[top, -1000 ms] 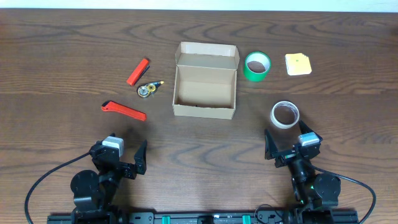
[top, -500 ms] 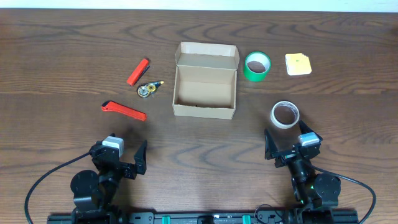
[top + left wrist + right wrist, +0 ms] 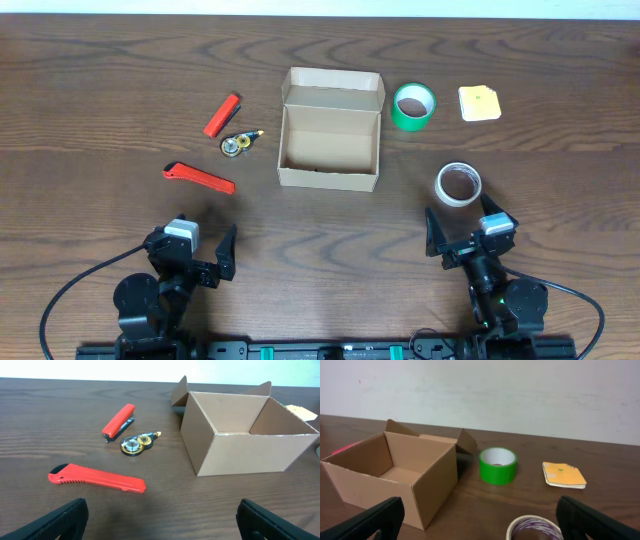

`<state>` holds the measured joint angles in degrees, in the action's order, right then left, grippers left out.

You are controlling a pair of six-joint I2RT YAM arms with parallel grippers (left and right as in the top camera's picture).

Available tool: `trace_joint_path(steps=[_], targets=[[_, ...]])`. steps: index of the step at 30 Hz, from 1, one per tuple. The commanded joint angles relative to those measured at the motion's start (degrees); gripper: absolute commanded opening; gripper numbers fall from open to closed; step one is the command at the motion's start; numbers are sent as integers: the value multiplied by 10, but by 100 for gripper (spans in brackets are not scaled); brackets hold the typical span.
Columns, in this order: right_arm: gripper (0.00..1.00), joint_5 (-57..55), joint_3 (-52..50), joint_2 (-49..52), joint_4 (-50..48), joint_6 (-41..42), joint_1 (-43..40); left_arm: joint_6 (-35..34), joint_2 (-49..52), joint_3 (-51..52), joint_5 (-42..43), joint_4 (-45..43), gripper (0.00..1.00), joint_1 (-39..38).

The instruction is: Pack container

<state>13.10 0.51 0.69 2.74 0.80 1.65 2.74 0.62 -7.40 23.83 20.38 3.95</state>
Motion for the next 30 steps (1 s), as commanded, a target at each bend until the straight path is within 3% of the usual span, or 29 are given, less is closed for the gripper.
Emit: trace_joint_path(steps=[1,25,30], targets=[[99,3,-2,-3,1,-4,5,-8,-3,12,6,2,95,-2],[99,16,-2,-3,0,-4,5,-8,-3,12,6,2,95,-2],[99,112,-2,-3,-4,130,5,-8,-3,12,6,2,95,-2]])
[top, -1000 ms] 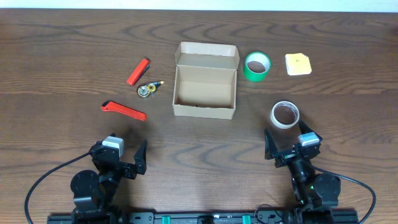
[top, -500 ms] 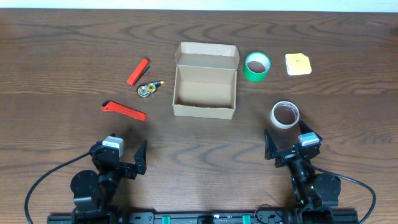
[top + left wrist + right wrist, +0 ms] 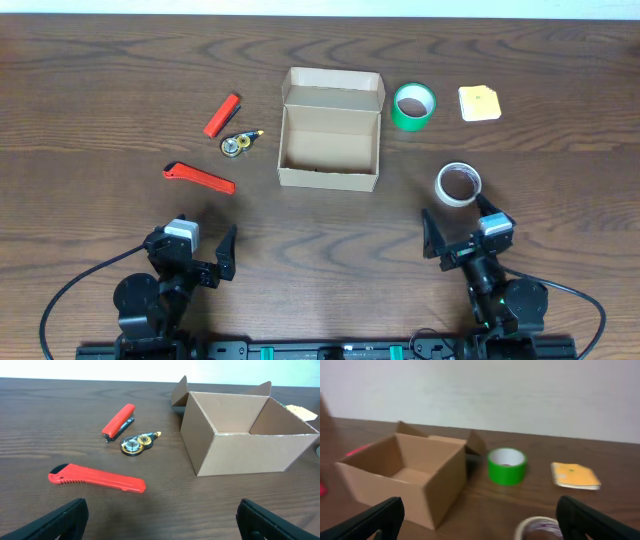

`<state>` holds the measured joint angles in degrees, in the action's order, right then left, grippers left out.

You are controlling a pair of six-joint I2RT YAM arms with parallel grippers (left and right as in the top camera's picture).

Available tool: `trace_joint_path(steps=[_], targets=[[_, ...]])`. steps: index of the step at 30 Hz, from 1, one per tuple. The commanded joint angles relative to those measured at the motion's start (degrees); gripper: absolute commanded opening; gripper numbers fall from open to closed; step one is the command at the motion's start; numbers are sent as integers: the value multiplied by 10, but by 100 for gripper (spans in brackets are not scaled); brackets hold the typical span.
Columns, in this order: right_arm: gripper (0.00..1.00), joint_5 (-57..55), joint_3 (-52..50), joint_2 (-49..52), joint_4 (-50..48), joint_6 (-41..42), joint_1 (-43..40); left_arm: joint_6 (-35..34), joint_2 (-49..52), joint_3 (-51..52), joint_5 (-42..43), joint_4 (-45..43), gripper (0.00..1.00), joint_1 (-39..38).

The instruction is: Pack container

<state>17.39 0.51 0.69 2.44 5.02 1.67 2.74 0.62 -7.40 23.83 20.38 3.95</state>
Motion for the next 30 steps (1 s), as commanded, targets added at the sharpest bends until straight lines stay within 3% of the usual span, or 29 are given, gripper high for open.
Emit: trace_joint_path(steps=[1,6,11,15,21,30], targets=[[99,98,-2,-3,-1,119,5,-8,-3,12,6,2,95,-2],[99,180,-2,-3,-2,261,5,-8,-3,12,6,2,95,-2],[99,166,-1,1,-51,293,5,-8,-3,12,6,2,95,-2],[99,128,25,45,-59,269,1,-8,-3,12,6,2,95,-2],[99,103,154,228,-59,146,-30,-8,-3,12,6,2,95,-2],[99,87,461,651,14,11,-48,-8,-3,12,6,2,95,-2]])
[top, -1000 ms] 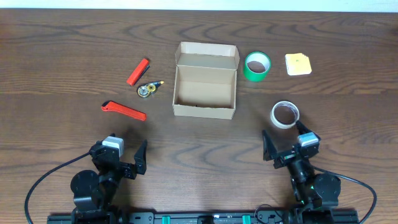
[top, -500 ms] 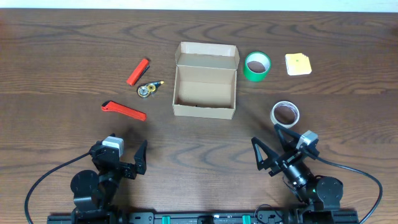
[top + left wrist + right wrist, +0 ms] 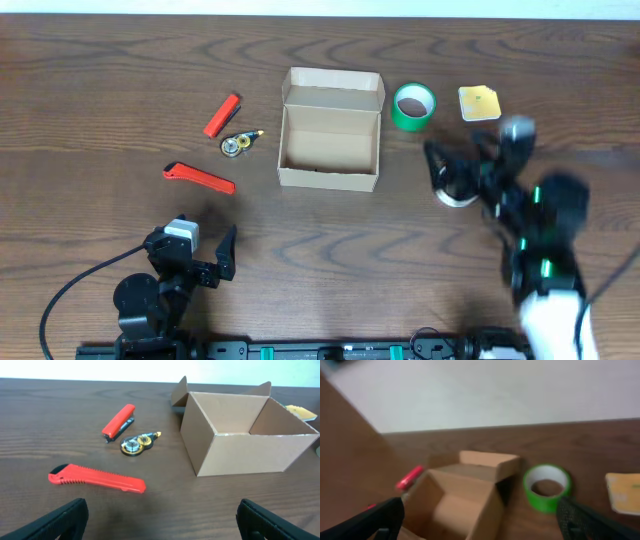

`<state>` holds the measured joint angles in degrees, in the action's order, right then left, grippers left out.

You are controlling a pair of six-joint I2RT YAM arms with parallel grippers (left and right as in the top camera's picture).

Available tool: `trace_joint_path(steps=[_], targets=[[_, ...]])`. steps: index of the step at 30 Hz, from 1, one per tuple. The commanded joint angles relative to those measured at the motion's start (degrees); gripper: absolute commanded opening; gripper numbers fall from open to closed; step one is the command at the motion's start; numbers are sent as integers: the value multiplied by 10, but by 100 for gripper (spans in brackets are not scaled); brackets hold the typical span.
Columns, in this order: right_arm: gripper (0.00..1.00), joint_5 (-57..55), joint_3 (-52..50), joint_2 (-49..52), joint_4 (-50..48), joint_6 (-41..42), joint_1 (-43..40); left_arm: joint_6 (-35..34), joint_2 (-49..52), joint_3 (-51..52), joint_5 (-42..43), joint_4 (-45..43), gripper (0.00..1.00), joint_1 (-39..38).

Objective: Pack container
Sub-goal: 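Reach right gripper to the green tape roll and grasp its rim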

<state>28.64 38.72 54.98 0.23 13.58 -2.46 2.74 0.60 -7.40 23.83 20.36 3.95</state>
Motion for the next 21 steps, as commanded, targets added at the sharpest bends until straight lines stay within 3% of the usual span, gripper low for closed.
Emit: trace_joint_path(steps=[1,5,12,21], targets=[[99,-42,120,155,61,-86,-7,-8,-3,12,6,2,95,-2],[99,-116,278,322,163,-125,-7,-8,-3,12,6,2,95,-2],[99,-164,476,514,294,-150,-5,-8,-3,12,6,2,95,-2],[94,-222,529,627,300,-163,22,-8,-3,12,6,2,96,-2]])
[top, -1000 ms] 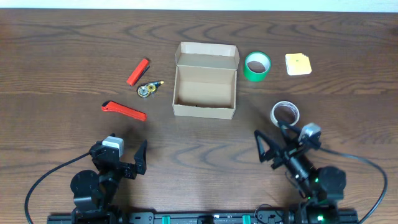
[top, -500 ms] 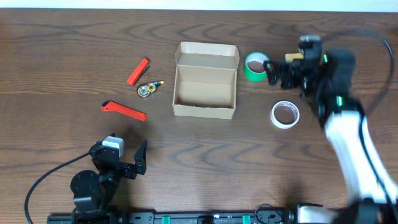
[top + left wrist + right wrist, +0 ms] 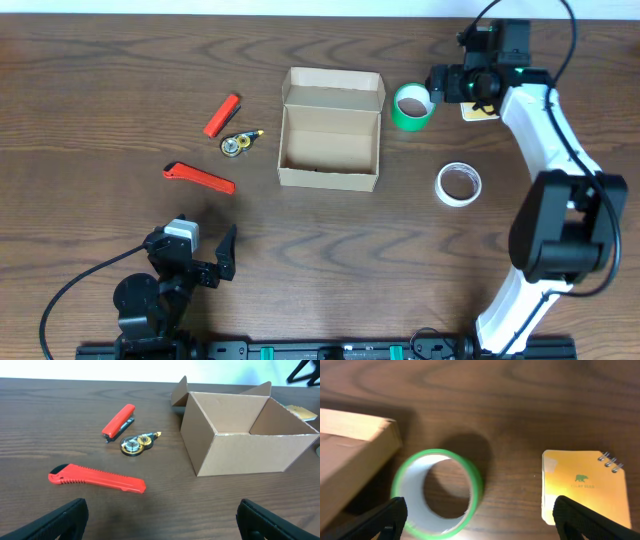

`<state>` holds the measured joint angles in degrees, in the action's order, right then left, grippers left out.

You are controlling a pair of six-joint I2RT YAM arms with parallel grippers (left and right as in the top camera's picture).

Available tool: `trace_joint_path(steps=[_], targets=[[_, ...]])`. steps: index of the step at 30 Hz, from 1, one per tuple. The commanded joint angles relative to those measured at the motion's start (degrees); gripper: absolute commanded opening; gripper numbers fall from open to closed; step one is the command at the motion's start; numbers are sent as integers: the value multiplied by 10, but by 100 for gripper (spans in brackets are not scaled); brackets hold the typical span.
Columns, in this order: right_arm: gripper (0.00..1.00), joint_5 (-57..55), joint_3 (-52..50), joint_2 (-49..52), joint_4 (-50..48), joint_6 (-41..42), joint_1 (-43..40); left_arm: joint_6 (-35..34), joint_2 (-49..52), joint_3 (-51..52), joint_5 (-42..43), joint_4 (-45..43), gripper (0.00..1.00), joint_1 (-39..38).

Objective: Pack container
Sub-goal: 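Reach right gripper to the green tape roll and grasp its rim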

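An open cardboard box (image 3: 330, 130) stands mid-table, empty inside. Right of it lies a green tape roll (image 3: 412, 106), then a yellow notepad (image 3: 484, 110). My right gripper (image 3: 458, 88) hangs open above the gap between them; in its wrist view the green tape roll (image 3: 437, 494) is left and the notepad (image 3: 585, 485) right, with the gripper (image 3: 480, 519) holding nothing. A white tape roll (image 3: 458, 184) lies nearer. Left of the box are a red stapler (image 3: 222, 114), a correction-tape dispenser (image 3: 238, 143) and a red cutter (image 3: 199, 177). My left gripper (image 3: 205, 262) rests open at the front edge.
The box's back flaps (image 3: 333, 85) stand up at its far side. In the left wrist view the box (image 3: 245, 435) is ahead on the right and the cutter (image 3: 97, 478) lies closest. The right arm (image 3: 560, 150) stretches along the right side.
The right gripper was blurred over the middle right, near the white tape roll; now it is at the far right, above the green tape and notepad. Left arm and objects are unchanged.
Both grippers stood open at the front edge. The right one then shifted slightly, its view turned left. Later it was out over the table by the white roll, and now it is above the green tape and notepad. No object has moved.
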<state>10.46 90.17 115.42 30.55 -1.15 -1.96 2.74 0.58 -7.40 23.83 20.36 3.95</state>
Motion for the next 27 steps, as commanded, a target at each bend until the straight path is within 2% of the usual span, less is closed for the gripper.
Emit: trace_joint_path(steps=[1,8,10,12,15,18,20,27], targets=[[93,-48,14,30,-6,-15,21,-8,-3,12,6,2,95,-2],[85,-80,15,85,-24,-17,46,-8,-3,12,6,2,95,-2],[78,-81,14,94,-30,-17,50,-8,-3,12,6,2,95,-2],[60,-82,14,98,-37,-17,52,-8,-3,12,6,2,95,-2],[41,-82,14,99,-40,-17,53,-8,-3,12,6,2,96,-2],[15,-81,17,98,-37,-17,53,-8,-3,12,6,2,95,-2],[2,-81,29,95,-21,-10,54,-8,-3,12,6,2,95,-2],[1,-80,162,45,141,-6,68,-8,-3,12,6,2,95,-2]])
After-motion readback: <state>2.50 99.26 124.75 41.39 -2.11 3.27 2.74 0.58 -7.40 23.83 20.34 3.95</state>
